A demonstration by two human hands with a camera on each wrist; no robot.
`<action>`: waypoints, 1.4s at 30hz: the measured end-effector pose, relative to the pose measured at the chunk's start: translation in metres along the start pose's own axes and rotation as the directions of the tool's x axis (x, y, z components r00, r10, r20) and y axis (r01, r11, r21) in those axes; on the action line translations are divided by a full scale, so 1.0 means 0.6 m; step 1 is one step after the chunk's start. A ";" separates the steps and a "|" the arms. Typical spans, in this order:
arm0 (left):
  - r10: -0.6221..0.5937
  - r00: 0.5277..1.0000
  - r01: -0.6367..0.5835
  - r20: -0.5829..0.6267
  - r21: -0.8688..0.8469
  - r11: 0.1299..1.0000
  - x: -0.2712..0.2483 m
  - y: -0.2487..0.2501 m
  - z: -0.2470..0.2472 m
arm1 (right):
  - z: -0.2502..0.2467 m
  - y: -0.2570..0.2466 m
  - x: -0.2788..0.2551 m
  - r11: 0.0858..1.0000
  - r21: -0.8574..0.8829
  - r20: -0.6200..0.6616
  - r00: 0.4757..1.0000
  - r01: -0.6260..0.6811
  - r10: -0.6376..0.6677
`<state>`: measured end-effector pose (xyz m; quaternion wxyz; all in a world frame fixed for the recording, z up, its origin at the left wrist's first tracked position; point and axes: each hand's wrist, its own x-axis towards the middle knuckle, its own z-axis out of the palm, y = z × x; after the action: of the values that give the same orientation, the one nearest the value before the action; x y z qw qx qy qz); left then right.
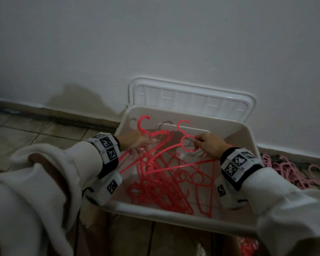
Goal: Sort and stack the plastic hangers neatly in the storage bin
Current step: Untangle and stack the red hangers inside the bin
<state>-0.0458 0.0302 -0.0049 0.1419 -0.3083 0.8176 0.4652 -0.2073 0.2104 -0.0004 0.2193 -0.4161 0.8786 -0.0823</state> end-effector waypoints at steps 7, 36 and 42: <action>0.087 0.992 -0.075 0.095 -0.124 0.989 0.001 -0.028 0.000 | -0.002 -0.009 0.005 1.000 0.025 -0.014 1.000 -0.005 0.005; 0.129 0.980 -0.093 0.152 -0.221 0.971 0.022 -0.013 0.013 | -0.008 0.020 -0.003 0.992 0.058 -0.038 0.993 -0.108 0.111; 0.186 0.983 -0.179 0.001 -0.245 0.953 0.017 -0.011 0.013 | -0.004 0.020 -0.002 0.995 0.049 -0.018 0.996 -0.082 0.083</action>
<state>-0.0499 0.0304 -0.0184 0.0693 -0.2409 0.7773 0.5770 -0.2162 0.2189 -0.0016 0.2236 -0.3732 0.8950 -0.0987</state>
